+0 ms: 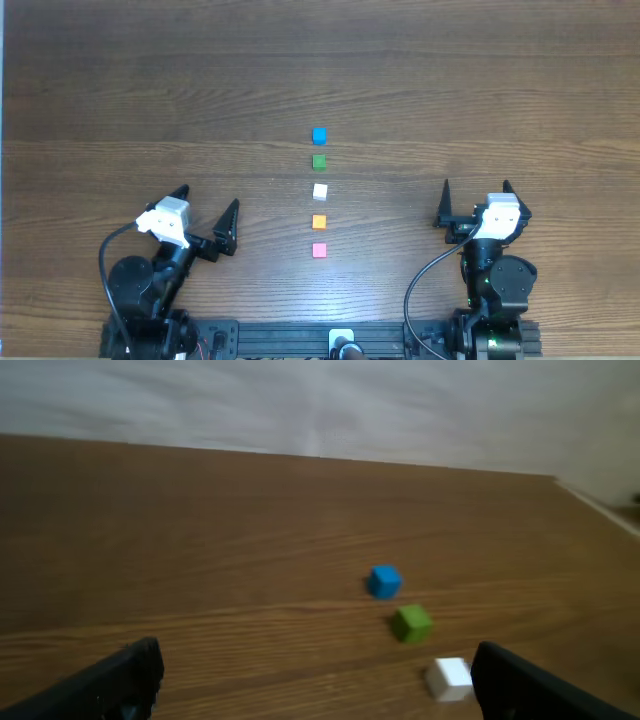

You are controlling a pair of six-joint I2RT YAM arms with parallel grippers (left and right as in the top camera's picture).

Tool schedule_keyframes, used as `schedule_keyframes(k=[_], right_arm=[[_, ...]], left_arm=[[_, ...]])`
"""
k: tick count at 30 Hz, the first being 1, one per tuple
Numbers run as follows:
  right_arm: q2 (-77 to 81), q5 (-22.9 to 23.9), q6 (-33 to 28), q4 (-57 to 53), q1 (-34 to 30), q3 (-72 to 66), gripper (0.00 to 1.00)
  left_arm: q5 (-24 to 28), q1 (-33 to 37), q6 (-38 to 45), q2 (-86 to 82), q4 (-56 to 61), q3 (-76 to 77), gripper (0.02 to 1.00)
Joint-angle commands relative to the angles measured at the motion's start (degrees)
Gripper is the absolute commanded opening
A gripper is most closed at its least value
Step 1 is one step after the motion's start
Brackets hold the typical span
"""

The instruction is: Stack Cubes

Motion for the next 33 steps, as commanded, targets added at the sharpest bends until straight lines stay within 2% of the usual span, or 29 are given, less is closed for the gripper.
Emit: schedule_keyframes(k=[1, 4, 7, 11, 14, 18, 24, 33], right_arm=[[-0.52, 0.57, 0.17, -0.09, -0.37, -0.28, 0.991], [-0.52, 0.57, 0.17, -0.09, -0.37, -0.28, 0.991], [-0.52, 0.57, 0.17, -0.09, -0.37, -0.28, 0.991], [-0.52, 0.57, 0.17, -0.09, -0.37, -0.28, 0.993], [-0.52, 0.57, 0.17, -0.09, -0.37, -0.28, 0.991], [-0.52, 0.57, 0.15, -0.09, -0.37, -0.28, 0.991], [-0.52, 0.57, 0.15, -0.09, -0.37, -0.28, 0.991], [-0.52, 0.57, 0.17, -0.09, -0.37, -0.28, 0.991]], left_arm=[[4.96, -1.4, -5.22, 3.28, -0.37, 6.54, 0.998], [5.27, -3.3, -7.21, 11.67, -5.27, 18.29, 0.998], [5.25, -5.11, -7.19, 21.84, -15.39, 34.38, 0.998], [5.55, -6.86, -7.3, 36.3, -35.47, 59.67, 0.998], [6.29, -6.88, -12.0, 46.51, -52.26, 75.91, 0.998], [6.27, -8.26, -15.8, 56.19, -68.11, 85.83, 0.998], [3.96, -14.58, -22.62, 62.62, -69.99, 81.22, 0.996], [-4.55, -30.75, -33.46, 69.55, -59.84, 69.83, 0.998]])
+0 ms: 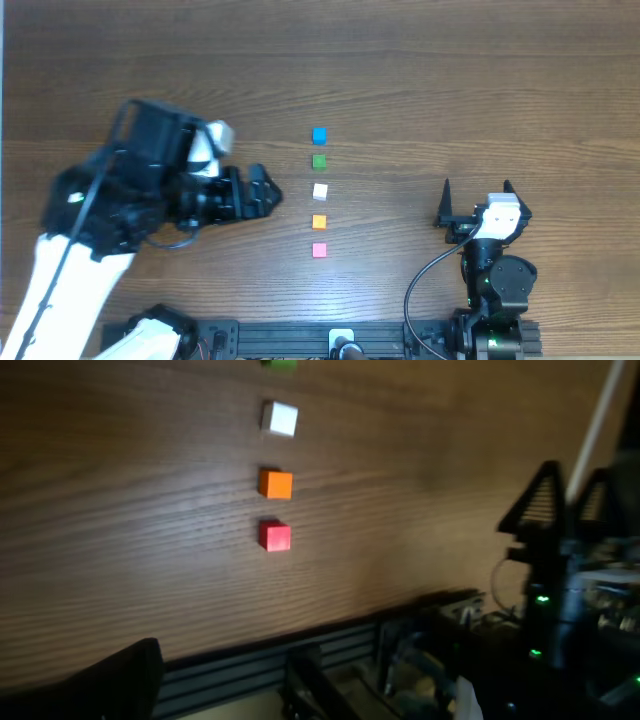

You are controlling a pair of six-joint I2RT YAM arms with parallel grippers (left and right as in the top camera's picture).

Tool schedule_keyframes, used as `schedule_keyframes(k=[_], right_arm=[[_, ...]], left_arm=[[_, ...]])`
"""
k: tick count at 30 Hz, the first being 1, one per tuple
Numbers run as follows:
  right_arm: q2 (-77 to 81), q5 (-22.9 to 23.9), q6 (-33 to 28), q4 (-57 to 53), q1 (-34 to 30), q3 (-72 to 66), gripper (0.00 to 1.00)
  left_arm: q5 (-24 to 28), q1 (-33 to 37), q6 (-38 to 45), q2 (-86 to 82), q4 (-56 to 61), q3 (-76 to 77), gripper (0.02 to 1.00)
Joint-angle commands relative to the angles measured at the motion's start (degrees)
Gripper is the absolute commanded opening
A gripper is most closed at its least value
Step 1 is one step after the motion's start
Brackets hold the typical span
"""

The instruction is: Stack Cubes

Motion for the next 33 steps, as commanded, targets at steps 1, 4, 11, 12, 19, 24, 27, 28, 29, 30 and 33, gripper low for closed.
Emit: schedule_keyframes(k=[1, 4, 11, 12, 19, 24, 27, 28, 29, 30, 33], right_arm=[[-0.52, 0.37, 0.2, -0.15, -0.31, -0.26, 0.993], [-0.52, 0.37, 0.2, -0.15, -0.31, -0.26, 0.993], [-0.52, 0.37, 0.2, -0.15, -0.31, -0.26, 0.991], [-0.52, 0.37, 0.2, -0.15, -0.31, -0.26, 0.991], [-0.52, 0.37, 0.2, -0.15, -0.31, -0.26, 0.993], [-0.52, 0.37, 0.2, -0.15, -0.31, -0.26, 0.991], [-0.52, 0.37, 0.2, -0.15, -0.31, -0.26, 0.991], [-0.52, 0.37, 0.2, -0.15, -0.31, -0.26, 0.993], [-0.52, 0.37, 0.2, -0.15, -0.31, -0.26, 0.991], [-0.52, 0.37, 0.2, -0.15, -0.31, -0.26, 0.993], [-0.52, 0.37, 0.2, -0.15, -0.31, -0.26, 0.993]], left_arm=[[-5.46, -7.34, -8.15, 3.21, 4.42, -5.16, 0.998], [-7.8, -12.02, -11.17, 6.16, 9.09, -9.01, 0.998], [-12.81, -20.7, -16.79, 17.09, 14.88, -11.65, 1.0], [-12.81, -21.38, -17.03, 18.6, 15.96, -11.65, 0.998], [-12.13, -23.5, -22.64, 27.56, 17.66, -11.65, 0.998], [-11.28, -24.5, -23.71, 32.26, 20.92, -11.65, 0.996], [-11.06, -25.44, -24.41, 34.16, 22.21, -11.65, 0.991], [-11.08, -25.77, -24.44, 34.56, 22.71, -11.65, 0.991], [-11.1, -26.03, -24.41, 34.97, 23.15, -11.65, 0.989], [-11.1, -26.18, -24.41, 35.21, 23.47, -11.65, 0.985], [-11.15, -26.6, -24.37, 36.06, 24.17, -11.65, 0.98]])
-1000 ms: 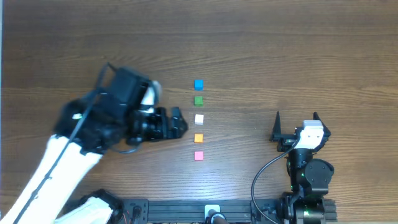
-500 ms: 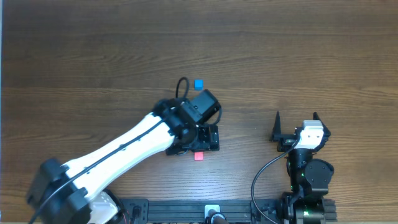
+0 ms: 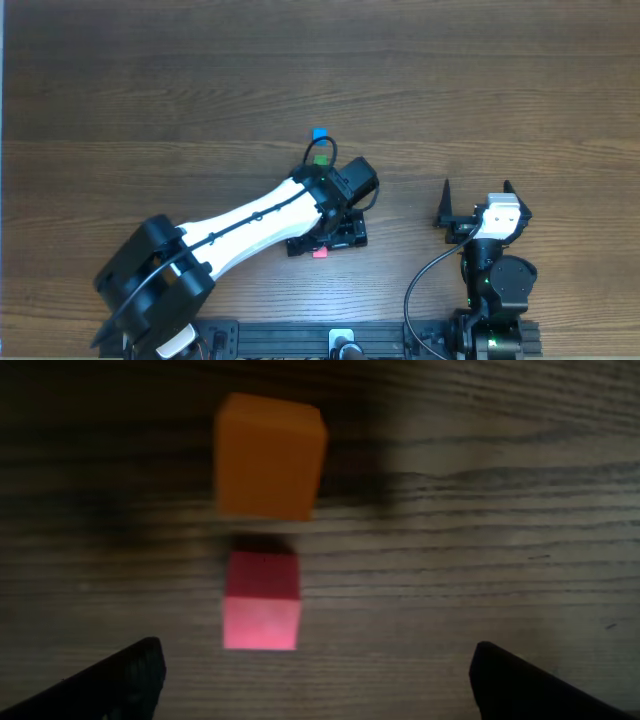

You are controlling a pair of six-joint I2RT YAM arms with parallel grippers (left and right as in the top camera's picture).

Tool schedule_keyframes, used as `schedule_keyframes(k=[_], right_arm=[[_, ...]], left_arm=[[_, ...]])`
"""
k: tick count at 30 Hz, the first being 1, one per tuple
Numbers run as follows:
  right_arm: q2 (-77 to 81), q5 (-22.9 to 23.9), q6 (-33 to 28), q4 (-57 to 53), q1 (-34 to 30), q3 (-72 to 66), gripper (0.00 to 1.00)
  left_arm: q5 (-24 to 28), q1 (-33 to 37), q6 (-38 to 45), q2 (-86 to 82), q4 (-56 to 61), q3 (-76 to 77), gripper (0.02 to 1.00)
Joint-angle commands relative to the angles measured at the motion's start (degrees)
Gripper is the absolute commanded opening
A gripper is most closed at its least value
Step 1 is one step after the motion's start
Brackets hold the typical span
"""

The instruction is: Stack Cubes

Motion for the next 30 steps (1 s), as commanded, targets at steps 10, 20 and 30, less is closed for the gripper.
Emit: schedule_keyframes(k=[10, 20, 30], right_arm=[[-0.52, 0.35, 0.2, -0.15, -0.31, -0.26, 0.993], [-0.52, 0.35, 0.2, -0.15, -0.31, -0.26, 0.991], [-0.52, 0.35, 0.2, -0.15, -0.31, -0.26, 0.993]], left_arm=[[-1.16, -1.11, -0.98, 1.53, 3.19, -4.52, 0.967], [-3.54, -1.11, -0.46, 1.53, 3.93, -4.63, 0.945], [-5.66, -1.22, 0.57, 1.55, 4.42, -5.09, 0.858]])
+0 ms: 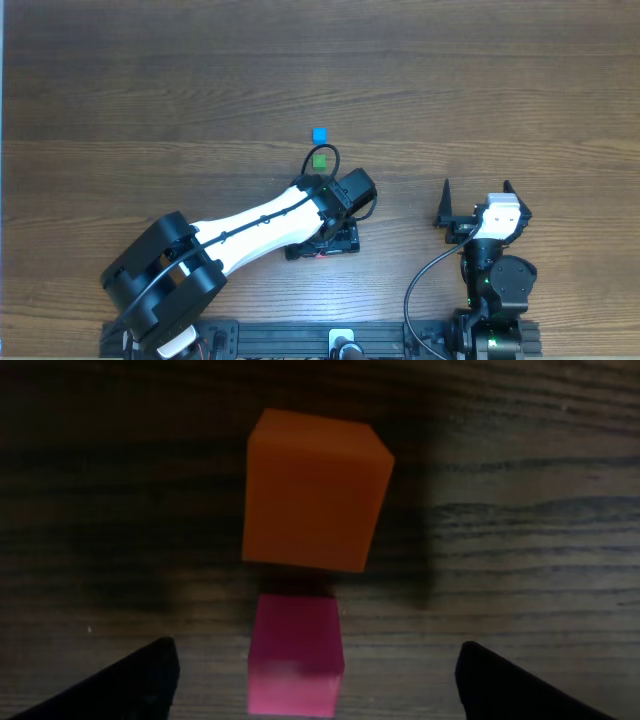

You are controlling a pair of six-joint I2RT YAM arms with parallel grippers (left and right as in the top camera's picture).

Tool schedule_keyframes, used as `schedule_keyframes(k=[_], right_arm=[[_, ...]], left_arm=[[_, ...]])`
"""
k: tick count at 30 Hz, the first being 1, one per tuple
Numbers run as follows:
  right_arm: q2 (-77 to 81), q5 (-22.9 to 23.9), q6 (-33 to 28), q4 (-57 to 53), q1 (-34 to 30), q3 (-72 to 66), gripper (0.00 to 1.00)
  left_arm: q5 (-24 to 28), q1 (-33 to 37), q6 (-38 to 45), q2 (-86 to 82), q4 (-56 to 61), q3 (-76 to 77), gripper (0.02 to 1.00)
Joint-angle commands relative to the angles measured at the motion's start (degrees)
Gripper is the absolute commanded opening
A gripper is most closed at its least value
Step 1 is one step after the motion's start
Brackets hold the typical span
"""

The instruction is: Stack Cubes

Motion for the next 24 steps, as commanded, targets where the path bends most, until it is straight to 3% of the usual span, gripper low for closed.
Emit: schedule_keyframes(k=[1, 24], right_arm=[[-0.52, 0.37, 0.2, -0.15, -0.31, -0.26, 0.993], [-0.52, 0.37, 0.2, -0.15, -0.31, -0.26, 0.993]], left_arm=[[-1.84, -0.22, 0.48, 0.44, 0.9, -1.25, 0.842], [-1.62, -0.33, 0.9, 0.44, 2.71, -3.06, 0.641]])
